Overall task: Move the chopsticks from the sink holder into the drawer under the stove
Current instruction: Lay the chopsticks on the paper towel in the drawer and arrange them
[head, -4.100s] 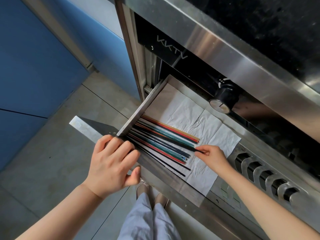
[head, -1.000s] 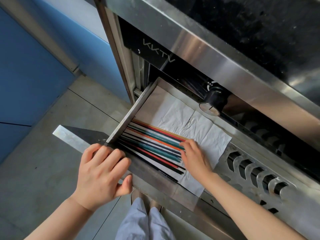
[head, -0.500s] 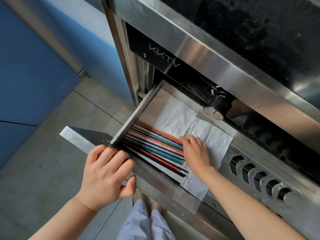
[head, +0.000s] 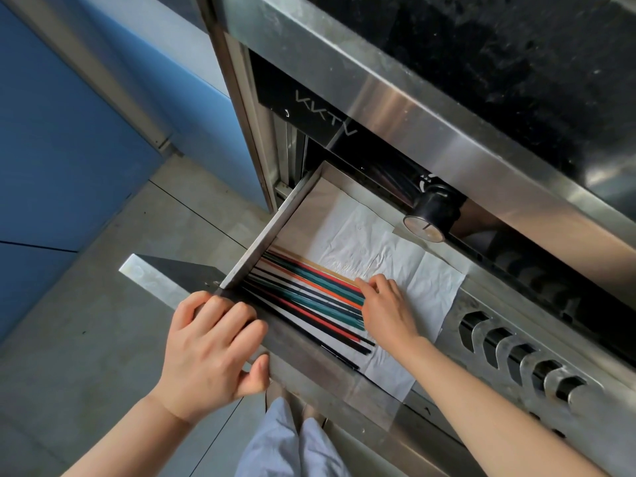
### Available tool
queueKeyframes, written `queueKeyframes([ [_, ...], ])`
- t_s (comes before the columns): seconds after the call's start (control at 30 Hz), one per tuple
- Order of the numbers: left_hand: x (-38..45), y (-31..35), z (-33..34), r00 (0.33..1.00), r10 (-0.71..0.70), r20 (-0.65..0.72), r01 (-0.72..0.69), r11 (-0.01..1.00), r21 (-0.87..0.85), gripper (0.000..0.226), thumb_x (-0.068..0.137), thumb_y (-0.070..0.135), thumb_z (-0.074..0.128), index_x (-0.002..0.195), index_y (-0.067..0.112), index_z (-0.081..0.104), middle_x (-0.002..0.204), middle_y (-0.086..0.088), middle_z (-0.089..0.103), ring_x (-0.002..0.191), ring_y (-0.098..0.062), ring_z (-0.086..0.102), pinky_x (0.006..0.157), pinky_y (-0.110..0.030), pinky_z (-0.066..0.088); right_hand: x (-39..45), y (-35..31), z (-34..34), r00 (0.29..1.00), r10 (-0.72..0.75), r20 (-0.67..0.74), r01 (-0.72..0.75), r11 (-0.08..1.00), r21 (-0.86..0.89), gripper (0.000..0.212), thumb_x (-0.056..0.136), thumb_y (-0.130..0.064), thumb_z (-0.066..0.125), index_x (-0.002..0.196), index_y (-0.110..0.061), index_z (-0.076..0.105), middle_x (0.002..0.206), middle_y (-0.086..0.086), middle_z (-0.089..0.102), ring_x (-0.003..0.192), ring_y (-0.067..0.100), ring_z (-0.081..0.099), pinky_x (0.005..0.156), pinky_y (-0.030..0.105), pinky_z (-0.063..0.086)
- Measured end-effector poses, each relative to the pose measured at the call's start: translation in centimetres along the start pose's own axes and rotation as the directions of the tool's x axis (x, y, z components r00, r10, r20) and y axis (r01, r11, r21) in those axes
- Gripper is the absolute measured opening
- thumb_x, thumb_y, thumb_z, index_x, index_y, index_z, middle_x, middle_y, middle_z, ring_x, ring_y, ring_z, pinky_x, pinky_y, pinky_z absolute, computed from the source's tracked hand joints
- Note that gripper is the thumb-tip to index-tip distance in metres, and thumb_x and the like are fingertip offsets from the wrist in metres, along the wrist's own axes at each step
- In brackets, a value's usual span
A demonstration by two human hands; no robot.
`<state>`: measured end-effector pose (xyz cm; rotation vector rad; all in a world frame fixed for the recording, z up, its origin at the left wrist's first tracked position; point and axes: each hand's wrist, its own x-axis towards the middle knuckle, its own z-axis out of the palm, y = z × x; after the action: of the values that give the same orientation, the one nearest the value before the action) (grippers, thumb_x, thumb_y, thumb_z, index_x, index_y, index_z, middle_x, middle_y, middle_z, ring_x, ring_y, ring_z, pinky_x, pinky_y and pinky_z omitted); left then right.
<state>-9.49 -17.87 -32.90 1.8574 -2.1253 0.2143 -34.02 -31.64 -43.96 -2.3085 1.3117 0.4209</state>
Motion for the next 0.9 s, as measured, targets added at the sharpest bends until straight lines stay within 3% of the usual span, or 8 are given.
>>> queueKeyframes([
  [0.17, 0.0, 0.0, 0.0, 1.0, -0.007, -0.011, 0.007, 1.0, -0.005, 0.043, 0.087, 0.034, 0.035, 0.065, 0.011, 0.064, 0.069, -0.007, 0.06, 0.06, -0.03, 0.047, 0.073, -0.04, 0.037, 0.5, 0.4, -0.3, 0.998, -0.012, -0.064, 0.01, 1.0, -0.029, 0.051, 0.084, -0.009, 0.058, 0.133, -0.02, 0.048, 0.131, 0.005, 0.044, 0.114, 0.023, 0.043, 0.092, 0.034, 0.048],
  [0.5, -0.1, -0.1, 0.1, 0.999, -0.024, 0.026, 0.024, 1.0, 0.014, 0.041, 0.086, 0.033, 0.036, 0.066, 0.01, 0.063, 0.069, -0.007, 0.059, 0.058, -0.032, 0.049, 0.074, -0.041, 0.037, 1.1, 0.3, -1.1, 0.999, -0.042, -0.024, 0.041, 0.999, -0.016, 0.056, 0.09, -0.012, 0.051, 0.143, -0.021, 0.034, 0.147, 0.008, 0.032, 0.133, 0.023, 0.032, 0.104, 0.034, 0.041],
  [0.7, 0.1, 0.0, -1.0, 0.985, -0.041, 0.166, 0.036, 0.999, 0.03, 0.04, 0.091, 0.037, 0.035, 0.073, 0.012, 0.061, 0.075, -0.004, 0.058, 0.066, -0.031, 0.05, 0.082, -0.041, 0.038, -2.3, -0.5, -3.7, 0.997, -0.076, 0.011, 0.074, 0.992, 0.1, 0.044, 0.093, -0.011, 0.047, 0.137, -0.016, 0.044, 0.143, 0.001, 0.039, 0.131, 0.018, 0.037, 0.105, 0.033, 0.042],
  [0.9, 1.2, 0.2, -3.5, 0.931, -0.04, 0.362, 0.054, 0.998, -0.03, 0.031, 0.088, 0.039, 0.041, 0.08, 0.016, 0.059, 0.08, -0.001, 0.058, 0.076, -0.029, 0.055, 0.09, -0.039, 0.037, -7.7, -2.0, -8.1, 0.989, -0.009, 0.149, -0.036, 0.956, 0.291, 0.039, 0.097, -0.014, 0.042, 0.135, -0.012, 0.048, 0.137, 0.003, 0.047, 0.124, 0.018, 0.047, 0.105, 0.031, 0.039],
])
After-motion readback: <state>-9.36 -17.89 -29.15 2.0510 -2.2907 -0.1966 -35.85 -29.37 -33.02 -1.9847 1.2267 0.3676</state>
